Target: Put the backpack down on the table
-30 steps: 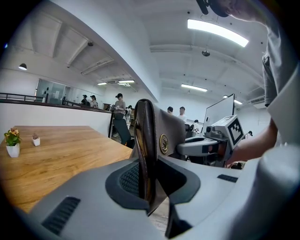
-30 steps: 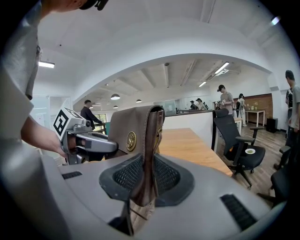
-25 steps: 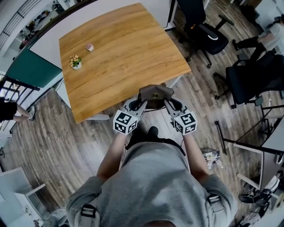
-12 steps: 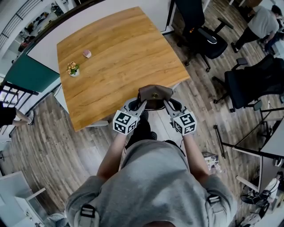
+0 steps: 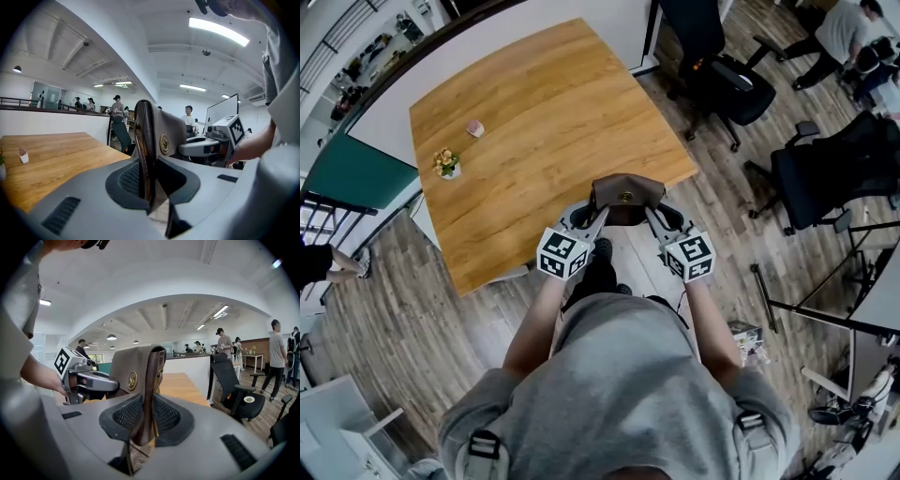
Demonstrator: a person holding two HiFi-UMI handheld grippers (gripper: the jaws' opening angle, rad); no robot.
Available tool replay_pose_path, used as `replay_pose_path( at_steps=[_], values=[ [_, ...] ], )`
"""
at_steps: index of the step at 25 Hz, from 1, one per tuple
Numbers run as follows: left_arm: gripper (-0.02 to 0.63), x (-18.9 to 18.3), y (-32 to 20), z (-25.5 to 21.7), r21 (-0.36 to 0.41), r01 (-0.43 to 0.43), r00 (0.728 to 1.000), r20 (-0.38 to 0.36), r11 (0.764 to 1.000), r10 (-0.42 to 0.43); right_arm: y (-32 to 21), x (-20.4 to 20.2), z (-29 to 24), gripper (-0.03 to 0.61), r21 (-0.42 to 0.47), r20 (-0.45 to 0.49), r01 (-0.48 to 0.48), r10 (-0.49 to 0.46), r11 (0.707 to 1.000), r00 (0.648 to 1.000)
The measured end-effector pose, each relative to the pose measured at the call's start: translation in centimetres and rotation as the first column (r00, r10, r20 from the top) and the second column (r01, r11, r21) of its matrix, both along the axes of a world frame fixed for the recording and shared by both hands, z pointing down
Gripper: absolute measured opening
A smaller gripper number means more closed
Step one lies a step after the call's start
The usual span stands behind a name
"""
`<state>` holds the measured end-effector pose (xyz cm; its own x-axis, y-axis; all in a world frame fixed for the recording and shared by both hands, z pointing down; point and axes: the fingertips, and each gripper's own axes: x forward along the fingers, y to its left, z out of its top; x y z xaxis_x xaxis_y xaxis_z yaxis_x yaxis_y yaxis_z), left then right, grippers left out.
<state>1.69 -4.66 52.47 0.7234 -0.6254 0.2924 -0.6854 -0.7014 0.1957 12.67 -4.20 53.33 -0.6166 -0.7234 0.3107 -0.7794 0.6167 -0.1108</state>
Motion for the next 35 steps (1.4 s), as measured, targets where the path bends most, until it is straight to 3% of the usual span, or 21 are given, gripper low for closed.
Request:
replay_pose_path(
  at_steps=[12, 35],
  values=[
    [0.074, -1.2, -6.4, 0.0, 0.005, -0.008, 1.0, -0.015, 1.0, 0.008, -6.2, -1.2, -0.2, 0.084, 0.008, -0.02, -0.014, 0.014, 1.0, 1.0],
    [0.074, -3.3, -16.6, 1.1, 0.024, -0.114, 0.994, -0.005, 0.993, 0.114, -15.3, -3.5, 1.0, 0.084, 0.003, -0.06, -0.107, 0.107, 0.994, 0.992]
  ],
)
